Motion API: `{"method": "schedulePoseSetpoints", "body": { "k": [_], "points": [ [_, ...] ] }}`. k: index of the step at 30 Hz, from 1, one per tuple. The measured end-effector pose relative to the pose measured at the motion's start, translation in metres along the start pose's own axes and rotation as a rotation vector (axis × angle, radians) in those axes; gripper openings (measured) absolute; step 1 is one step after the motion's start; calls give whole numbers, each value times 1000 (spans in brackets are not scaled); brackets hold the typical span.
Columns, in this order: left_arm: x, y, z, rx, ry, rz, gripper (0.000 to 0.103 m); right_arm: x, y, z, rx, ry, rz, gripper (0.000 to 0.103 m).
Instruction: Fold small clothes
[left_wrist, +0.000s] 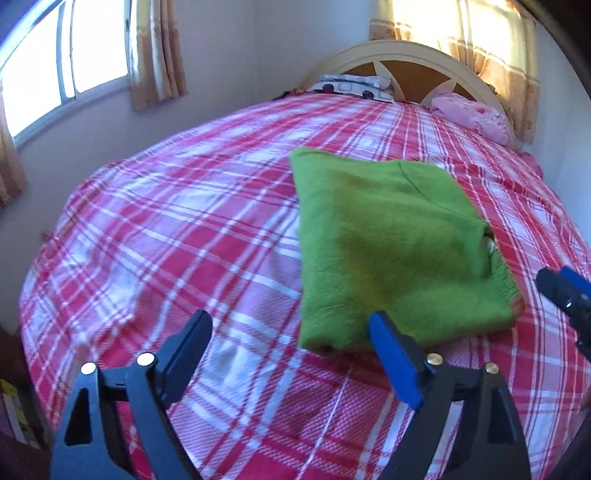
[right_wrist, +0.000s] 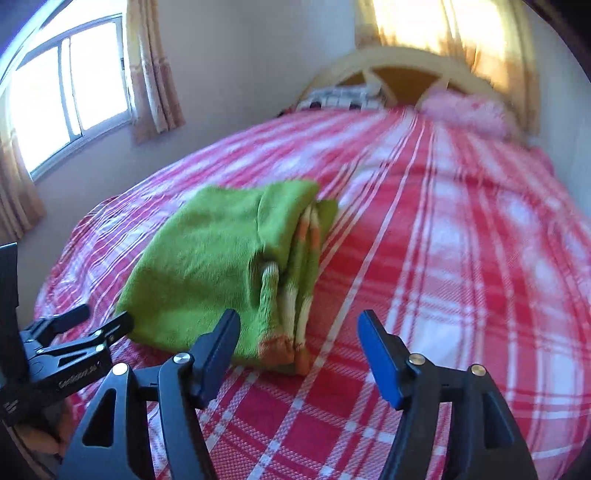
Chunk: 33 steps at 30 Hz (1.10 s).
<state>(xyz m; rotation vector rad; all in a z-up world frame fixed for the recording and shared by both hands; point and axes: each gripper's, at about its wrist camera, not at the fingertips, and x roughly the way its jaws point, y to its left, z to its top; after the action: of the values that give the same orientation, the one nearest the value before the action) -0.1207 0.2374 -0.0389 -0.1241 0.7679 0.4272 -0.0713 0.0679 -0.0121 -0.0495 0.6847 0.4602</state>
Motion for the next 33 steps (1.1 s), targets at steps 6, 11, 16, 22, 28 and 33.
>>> {"method": "schedulePoseSetpoints", "body": {
  "k": [6,11,16,22,28,33],
  "points": [
    [-24,-1,-4,-5,-59,12,90,-30,9,-4,11,-94,-7,69],
    [-54,-1,-19,-23,-123,-19,95,-64,18,-19,0,-170,-40,73],
    [-80,-5,-33,-11,-169,-30,98,-96,20,-33,18,-249,-64,75],
    [-115,-8,-42,16,-262,-46,103,-139,26,-39,40,-364,-109,79],
    [-144,-3,-53,17,-320,-63,103,-172,37,-44,60,-442,-144,87],
    [-165,4,-60,2,-360,-114,103,-190,50,-47,50,-463,-142,87]
  ]
}}
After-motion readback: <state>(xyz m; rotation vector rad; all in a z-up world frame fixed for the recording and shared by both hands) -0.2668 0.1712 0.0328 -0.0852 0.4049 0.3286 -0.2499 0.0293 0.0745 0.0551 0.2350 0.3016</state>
